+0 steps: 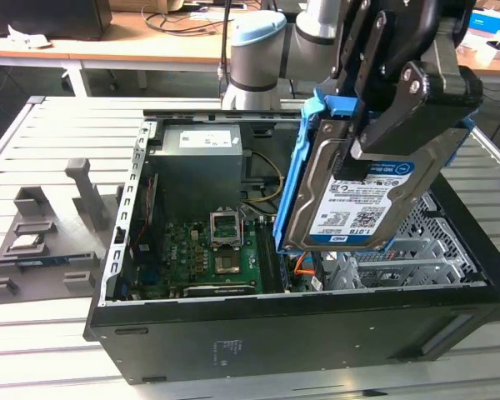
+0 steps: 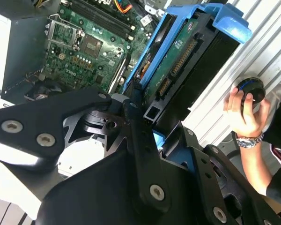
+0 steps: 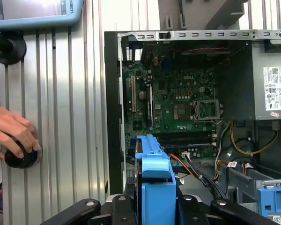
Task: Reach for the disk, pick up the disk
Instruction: 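Pick up the disk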
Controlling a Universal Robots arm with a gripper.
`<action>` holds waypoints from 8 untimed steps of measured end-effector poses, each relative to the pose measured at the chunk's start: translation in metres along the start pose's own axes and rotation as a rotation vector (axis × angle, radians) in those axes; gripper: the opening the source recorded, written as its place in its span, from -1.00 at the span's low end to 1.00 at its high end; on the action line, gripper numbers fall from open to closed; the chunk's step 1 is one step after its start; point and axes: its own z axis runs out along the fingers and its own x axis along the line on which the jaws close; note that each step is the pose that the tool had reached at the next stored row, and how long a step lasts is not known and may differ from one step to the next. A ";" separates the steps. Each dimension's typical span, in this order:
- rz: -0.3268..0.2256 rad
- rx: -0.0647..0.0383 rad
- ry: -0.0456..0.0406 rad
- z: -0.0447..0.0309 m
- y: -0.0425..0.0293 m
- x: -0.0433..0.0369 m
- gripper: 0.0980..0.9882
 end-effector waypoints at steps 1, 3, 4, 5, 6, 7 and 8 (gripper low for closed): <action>0.000 0.000 0.0002 -0.0001 -0.0041 -0.0002 -0.39; 0.000 0.000 -0.0001 0.0006 -0.0101 -0.0004 -0.39; 0.000 0.000 0.0001 0.0009 -0.0129 -0.0005 -0.39; 0.000 -0.001 0.0001 0.0019 -0.0165 -0.0006 -0.39; 0.000 -0.001 0.0001 0.0027 -0.0194 -0.0007 -0.39; 0.000 -0.001 0.0000 0.0034 -0.0217 -0.0008 -0.39; 0.000 -0.001 0.0002 0.0055 -0.0270 -0.0012 -0.39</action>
